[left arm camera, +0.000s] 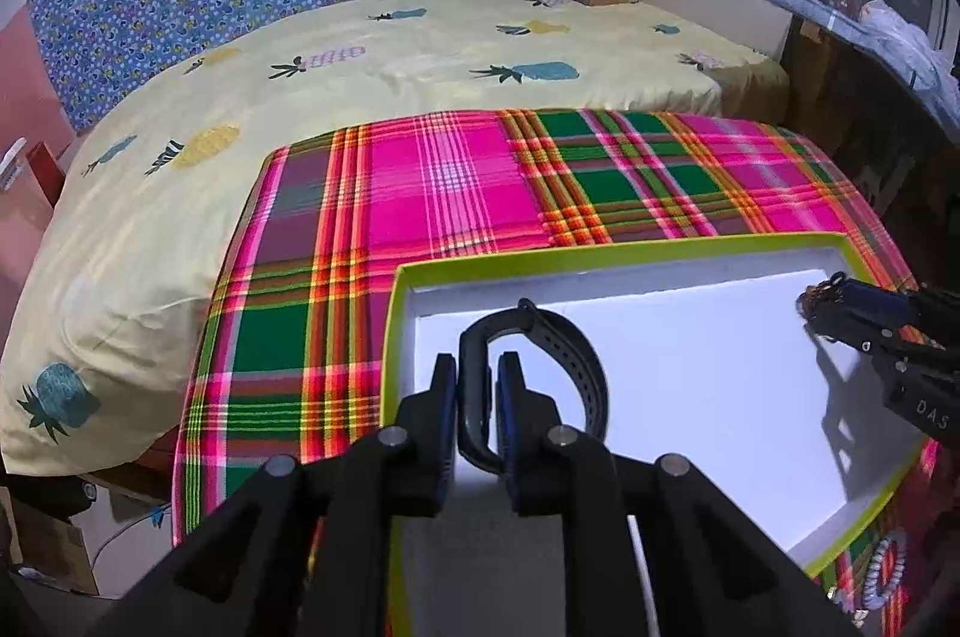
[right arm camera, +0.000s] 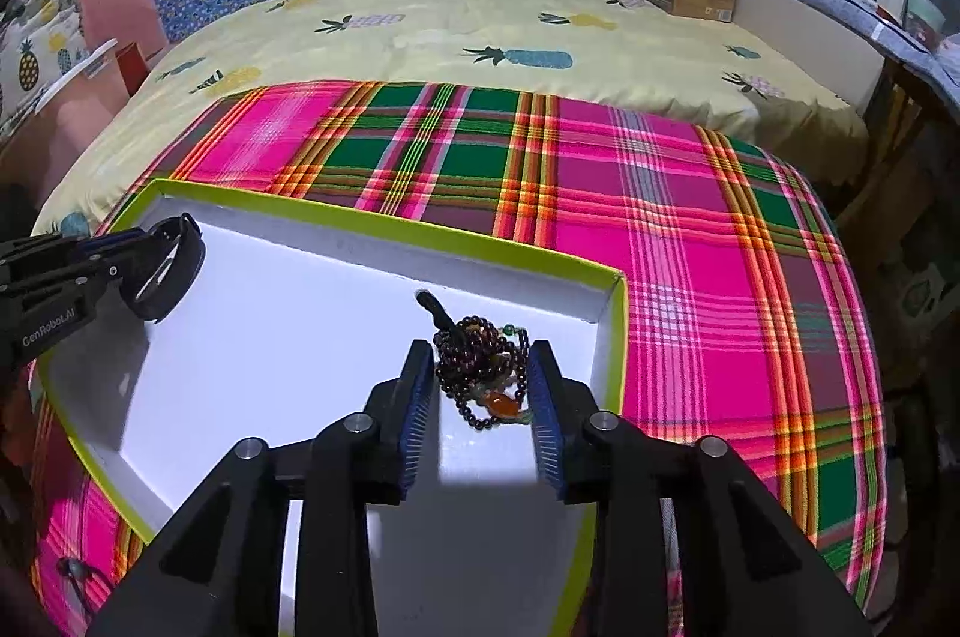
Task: Organize jewelry
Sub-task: 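Open both tools to drop the bracelets into the box, then grasp the black cord bracelet with the left tool while the right tool grasps the white coil bracelet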
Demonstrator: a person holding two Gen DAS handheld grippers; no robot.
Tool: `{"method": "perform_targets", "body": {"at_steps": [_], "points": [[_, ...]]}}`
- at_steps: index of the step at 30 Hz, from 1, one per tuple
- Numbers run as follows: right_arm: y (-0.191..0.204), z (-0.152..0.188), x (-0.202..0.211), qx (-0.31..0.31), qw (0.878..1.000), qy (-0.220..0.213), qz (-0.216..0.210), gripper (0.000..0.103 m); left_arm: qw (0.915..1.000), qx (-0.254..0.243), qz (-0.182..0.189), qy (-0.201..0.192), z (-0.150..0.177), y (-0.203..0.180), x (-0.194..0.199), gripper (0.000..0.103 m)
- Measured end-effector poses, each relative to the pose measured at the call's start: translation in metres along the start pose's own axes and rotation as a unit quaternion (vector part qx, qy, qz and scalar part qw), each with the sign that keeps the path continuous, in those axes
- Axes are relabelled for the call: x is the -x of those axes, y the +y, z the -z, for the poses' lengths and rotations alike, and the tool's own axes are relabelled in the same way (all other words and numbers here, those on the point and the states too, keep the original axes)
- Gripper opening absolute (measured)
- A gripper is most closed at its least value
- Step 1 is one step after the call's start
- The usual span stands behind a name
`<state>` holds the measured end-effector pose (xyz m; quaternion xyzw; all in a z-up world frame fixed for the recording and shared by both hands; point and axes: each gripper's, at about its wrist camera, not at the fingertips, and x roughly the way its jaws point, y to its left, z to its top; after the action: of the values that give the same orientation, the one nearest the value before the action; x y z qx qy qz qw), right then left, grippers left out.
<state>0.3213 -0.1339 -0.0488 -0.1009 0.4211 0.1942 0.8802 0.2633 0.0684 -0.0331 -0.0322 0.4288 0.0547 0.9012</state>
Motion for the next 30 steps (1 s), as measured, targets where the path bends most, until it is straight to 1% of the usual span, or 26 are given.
{"method": "perform_targets", "body": {"at_steps": [1,2,6,9,15,21,30], "points": [[0.0,0.0,0.003,-0.002,1.0,-0.003,0.0,0.035,1.0,0.001,0.003,-0.003,0.0,0.0,0.003,0.024],[0.0,0.001,0.006,-0.004,1.0,-0.005,0.0,0.035,1.0,0.003,0.005,-0.008,0.001,0.0,0.007,0.025],[0.003,0.004,0.028,-0.006,1.0,-0.023,-0.004,0.035,0.9997,0.008,0.01,-0.018,0.005,0.001,0.026,0.025],[0.008,0.014,0.049,-0.008,0.999,-0.037,-0.01,0.035,0.9995,0.004,0.012,-0.028,0.015,-0.001,0.044,0.025],[0.017,0.045,0.095,-0.016,0.998,-0.053,-0.016,0.035,0.9986,0.005,0.023,-0.047,0.042,-0.007,0.085,0.025],[0.032,0.083,0.138,-0.016,0.998,-0.067,-0.007,0.035,0.9975,0.0,0.036,-0.061,0.075,-0.017,0.122,0.025],[0.054,0.124,0.174,-0.009,0.997,-0.075,-0.01,0.035,0.997,-0.001,0.047,-0.061,0.115,-0.024,0.154,0.025]]}}
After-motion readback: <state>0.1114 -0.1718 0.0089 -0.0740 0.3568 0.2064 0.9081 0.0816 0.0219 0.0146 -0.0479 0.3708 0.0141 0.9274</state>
